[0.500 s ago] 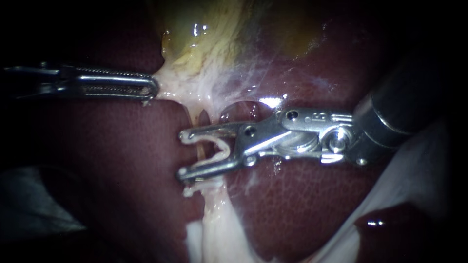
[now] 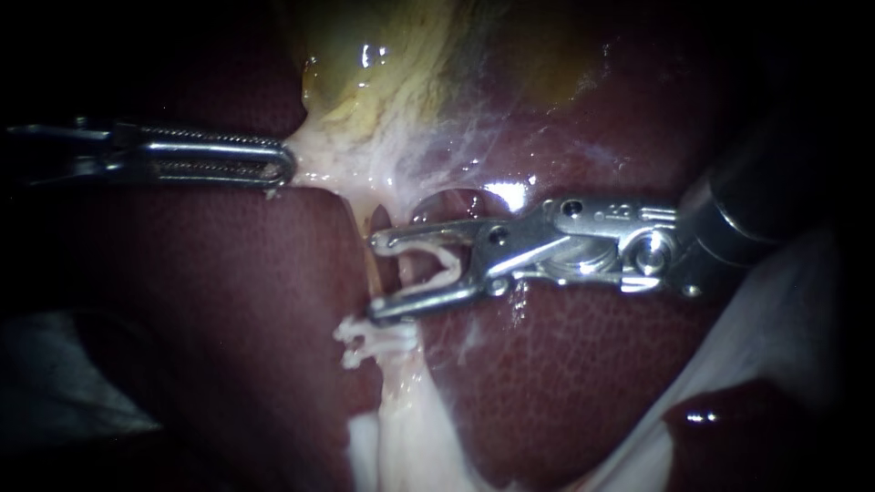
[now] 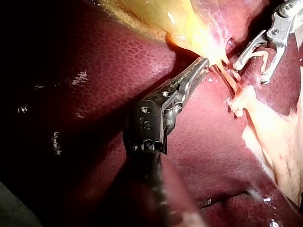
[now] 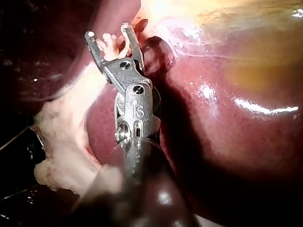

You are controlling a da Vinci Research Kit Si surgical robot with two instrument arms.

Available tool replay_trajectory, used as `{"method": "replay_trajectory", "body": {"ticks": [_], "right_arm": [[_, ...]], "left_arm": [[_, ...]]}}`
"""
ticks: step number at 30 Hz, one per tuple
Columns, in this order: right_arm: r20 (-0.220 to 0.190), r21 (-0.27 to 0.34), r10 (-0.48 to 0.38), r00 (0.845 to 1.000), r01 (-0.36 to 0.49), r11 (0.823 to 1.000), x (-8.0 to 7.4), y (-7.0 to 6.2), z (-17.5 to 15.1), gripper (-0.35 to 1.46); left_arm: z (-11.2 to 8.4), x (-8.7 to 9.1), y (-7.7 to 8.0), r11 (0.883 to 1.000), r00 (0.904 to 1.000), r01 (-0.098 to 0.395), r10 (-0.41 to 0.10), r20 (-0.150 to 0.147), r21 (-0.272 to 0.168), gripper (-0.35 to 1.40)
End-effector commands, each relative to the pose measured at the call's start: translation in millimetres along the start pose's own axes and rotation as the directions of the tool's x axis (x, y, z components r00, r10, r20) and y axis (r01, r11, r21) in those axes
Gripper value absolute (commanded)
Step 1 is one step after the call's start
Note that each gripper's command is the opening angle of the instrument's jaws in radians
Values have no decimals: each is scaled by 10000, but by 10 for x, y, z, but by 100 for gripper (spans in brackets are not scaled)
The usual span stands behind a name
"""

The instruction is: Clipping third clip left tube

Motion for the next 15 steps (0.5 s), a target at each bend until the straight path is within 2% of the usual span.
{"method": "replay_trajectory", "body": {"ticks": [1, 8, 15], "right_arm": [[17, -8, 25, 10000, -25, 10000, -4, 3, 1, 47], [106, -23, 124, 9999, -123, 9999, -23, 19, 4, 47], [70, 420, 129, 9999, -131, 9990, -31, 28, 9, 47]], "left_arm": [[0, 0, 0, 10000, 10000, -1, 1, -1, -4, -35], [0, 0, 0, 10000, 10000, -1, 1, -1, -3, -35], [0, 0, 0, 10000, 10000, -1, 1, -1, -2, -35]]}}
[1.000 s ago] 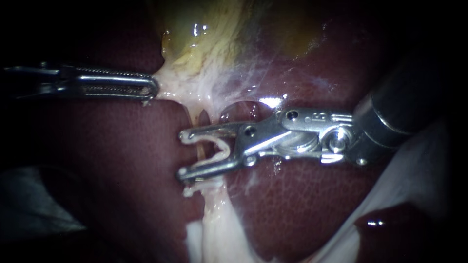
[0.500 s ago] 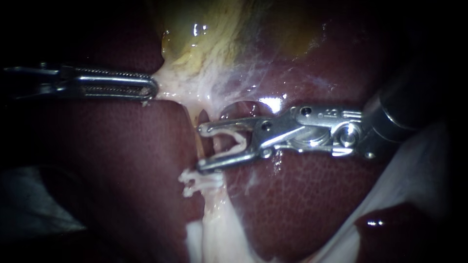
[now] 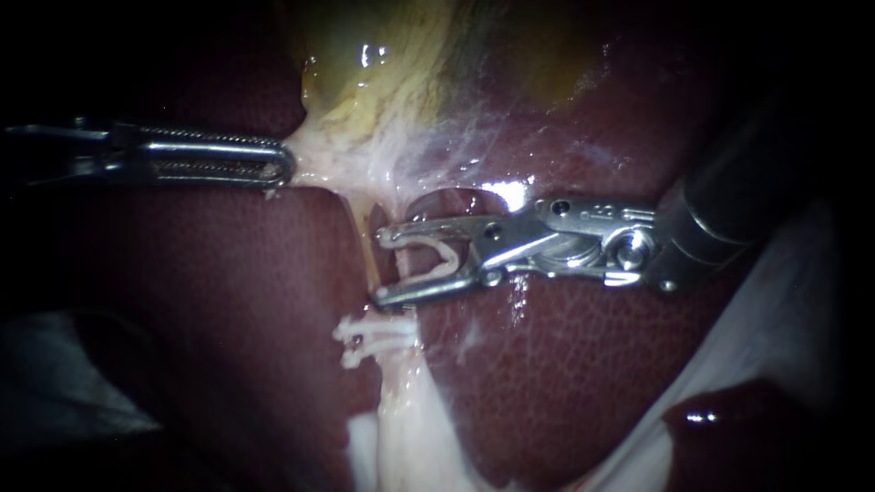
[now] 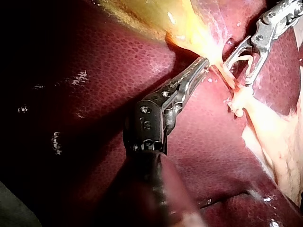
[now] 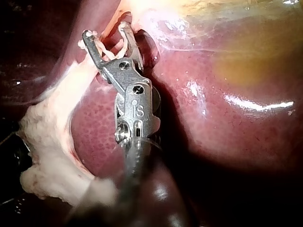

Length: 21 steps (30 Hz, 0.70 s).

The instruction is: Clipping third clip left tube

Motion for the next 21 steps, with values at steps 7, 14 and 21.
{"method": "replay_trajectory", "body": {"ticks": [7, 14, 21], "right_arm": [[-479, 434, 142, 9988, -121, 9990, 2, 4, 6, 47], [-820, 872, 271, 9963, -199, 9960, 4, 5, 25, 46], [-1383, 1137, 549, 9889, -392, 9927, 8, 3, 48, 46]], "left_arm": [[0, 0, 0, 10000, 10000, 1, -1, -2, 6, -35], [1, 0, 0, 10000, 10000, 2, -2, -1, 3, -35], [1, 0, 0, 10000, 10000, 2, -2, -1, 3, -35]]}}
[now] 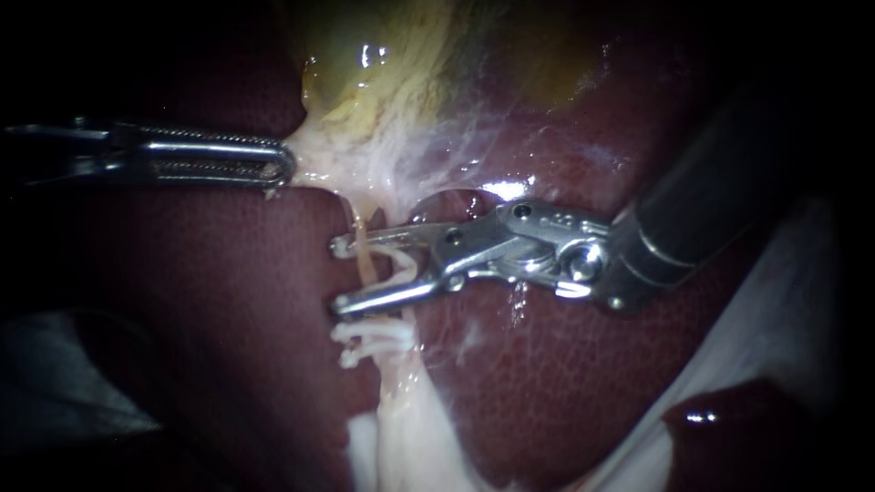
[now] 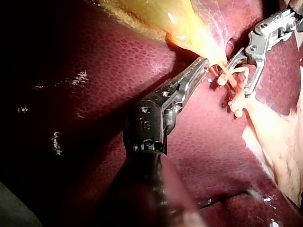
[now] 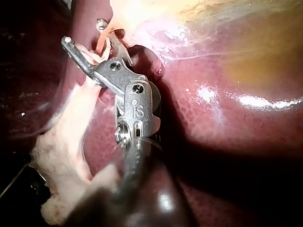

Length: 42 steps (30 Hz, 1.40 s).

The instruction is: Clipping third clip left tube

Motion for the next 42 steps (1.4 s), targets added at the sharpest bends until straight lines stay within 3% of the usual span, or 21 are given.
{"method": "replay_trajectory", "body": {"ticks": [1, 5, 17, 21, 30, 37, 42], "right_arm": [[-43, 36, 50, 10000, -50, 10000, 1, -1, 2, 46], [-141, 46, 109, 9998, -109, 9999, 5, -5, 7, 46], [-275, -42, 287, 9992, -288, 9996, 44, -45, 13, 42], [-315, -246, 364, 9988, -371, 9990, 47, -45, 11, 38], [-370, -414, 1019, 9941, -1034, 9938, 42, -39, 0, 13], [-374, -387, 1251, 9914, -1266, 9912, 41, -40, -4, -35], [-390, -381, 1601, 9863, -1615, 9861, 39, -38, -6, -35]], "left_arm": [[0, 0, 0, 10000, 10000, 2, -2, 1, -1, -35], [0, 0, -1, 10000, 10000, 2, -2, 1, -1, -35], [0, 0, -4, 10000, 10000, 1, -1, 3, -4, -35], [0, 0, -4, 10000, 10000, 1, -1, 2, -4, -35], [0, 0, -4, 10000, 10000, 2, -2, 2, -1, -35], [0, 0, -3, 10000, 10000, 3, -3, 1, 0, -35], [-1, 0, -3, 10000, 10000, 5, -5, 1, 1, -35]]}}
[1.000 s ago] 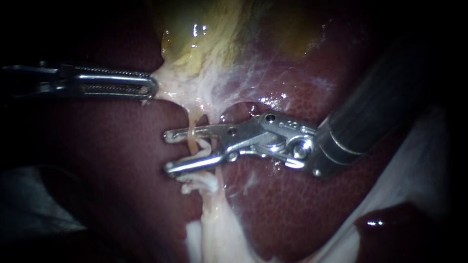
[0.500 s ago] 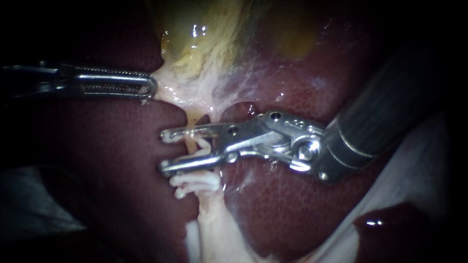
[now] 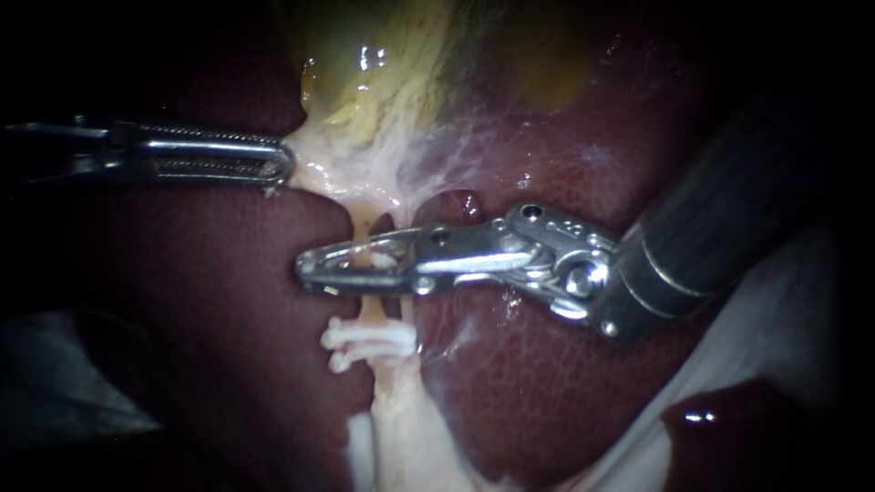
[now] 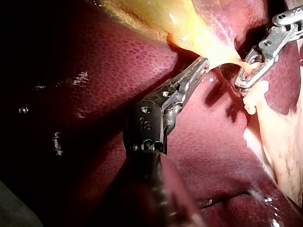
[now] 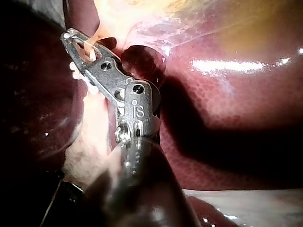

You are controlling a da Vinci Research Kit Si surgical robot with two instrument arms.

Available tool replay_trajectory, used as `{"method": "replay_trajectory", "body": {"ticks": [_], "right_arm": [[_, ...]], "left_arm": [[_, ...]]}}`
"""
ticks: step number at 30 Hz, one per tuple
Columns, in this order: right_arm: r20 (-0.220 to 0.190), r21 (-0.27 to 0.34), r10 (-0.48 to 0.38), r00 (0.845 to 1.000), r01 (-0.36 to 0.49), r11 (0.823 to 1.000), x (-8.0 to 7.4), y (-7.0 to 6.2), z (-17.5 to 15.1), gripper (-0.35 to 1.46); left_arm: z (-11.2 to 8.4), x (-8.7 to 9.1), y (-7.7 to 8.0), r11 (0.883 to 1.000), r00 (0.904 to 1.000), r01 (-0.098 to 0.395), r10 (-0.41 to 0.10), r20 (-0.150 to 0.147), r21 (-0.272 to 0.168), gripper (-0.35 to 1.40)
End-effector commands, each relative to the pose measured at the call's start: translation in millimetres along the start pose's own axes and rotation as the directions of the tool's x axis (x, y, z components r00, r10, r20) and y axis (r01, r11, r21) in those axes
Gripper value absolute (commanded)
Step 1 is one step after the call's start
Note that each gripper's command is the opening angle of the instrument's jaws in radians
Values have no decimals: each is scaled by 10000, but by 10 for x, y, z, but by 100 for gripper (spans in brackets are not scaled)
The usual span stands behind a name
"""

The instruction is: Clipping third clip left tube

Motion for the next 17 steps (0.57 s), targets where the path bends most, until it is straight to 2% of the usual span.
{"method": "replay_trajectory", "body": {"ticks": [1, 16, 17], "right_arm": [[6, 37, -23, 10000, 23, 10000, 0, 0, 0, -35], [11, 110, -43, 10000, 43, 9999, -6, 10, -5, -35], [51, 128, -49, 10000, 49, 9999, -7, 11, -6, -29]], "left_arm": [[0, 0, 0, 10000, 10000, 0, 0, -1, 3, -35], [0, 0, 0, 10000, 10000, 0, 0, -1, 2, -35], [0, 0, 0, 10000, 10000, 0, 0, -1, 2, -35]]}}
